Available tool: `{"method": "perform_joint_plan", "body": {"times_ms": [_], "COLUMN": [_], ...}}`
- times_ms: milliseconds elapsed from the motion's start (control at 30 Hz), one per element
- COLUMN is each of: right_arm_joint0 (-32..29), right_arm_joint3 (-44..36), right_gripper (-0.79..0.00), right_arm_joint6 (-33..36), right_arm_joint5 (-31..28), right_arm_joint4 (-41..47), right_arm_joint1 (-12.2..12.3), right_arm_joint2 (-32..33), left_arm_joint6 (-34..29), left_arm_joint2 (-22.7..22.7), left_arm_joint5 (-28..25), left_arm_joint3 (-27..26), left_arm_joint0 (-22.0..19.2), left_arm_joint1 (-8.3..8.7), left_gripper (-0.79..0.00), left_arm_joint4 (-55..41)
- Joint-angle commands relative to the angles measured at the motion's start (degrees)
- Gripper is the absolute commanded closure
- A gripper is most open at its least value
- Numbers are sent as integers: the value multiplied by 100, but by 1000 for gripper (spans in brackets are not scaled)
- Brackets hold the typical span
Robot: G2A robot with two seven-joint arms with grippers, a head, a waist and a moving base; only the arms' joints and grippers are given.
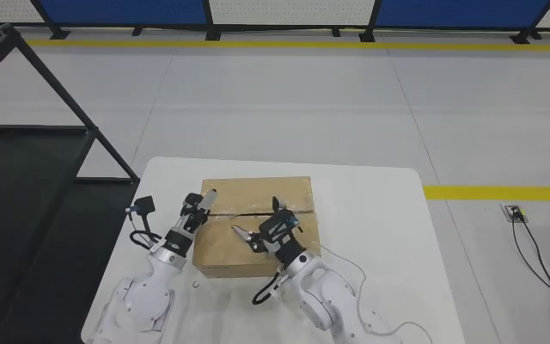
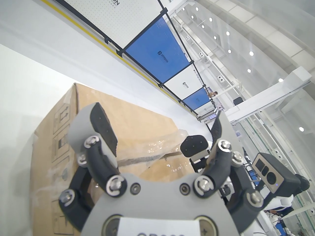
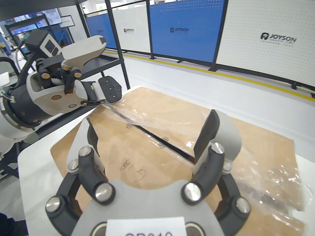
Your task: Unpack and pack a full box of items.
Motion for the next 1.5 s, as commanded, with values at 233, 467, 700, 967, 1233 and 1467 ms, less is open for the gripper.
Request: {"method": "perform_joint_plan", "body": {"times_ms": [233,467,700,967,1233,1467], "right_arm_joint0": [-29,-67,-421,-782,-702,-384], "right_arm_joint3": [-85,-118,-621,-1014,-840,-700], "right_gripper": [-785,-785,-785,-785,-785,-785], "right_arm_joint6": [-19,-613,-652,81,295,1028], "right_arm_joint5": [799,1321,369,-565,-1181,-2116], "right_arm_joint4": [-288,-130,1236,2697,2596,557], "right_arm_joint1": [-56,-121,-43,82,117,287], "right_arm_joint2": [217,508,1393,2331,2301,2200], "left_arm_joint6": [-49,-75,-99,-111,-110,-94], "left_arm_joint2": [-55,-110,-132,-138,-136,-124], "left_arm_joint5": [-59,-90,-101,-119,-106,-91], "left_arm_joint3": [3,-19,-49,-75,-89,-101], "left_arm_joint0": [25,70,99,125,138,145], "left_arm_joint1": [0,3,3,1,-3,-7], "left_gripper": [-785,-785,-785,-785,-785,-785], "left_arm_joint4": [-76,-120,-117,-112,-93,-53]}}
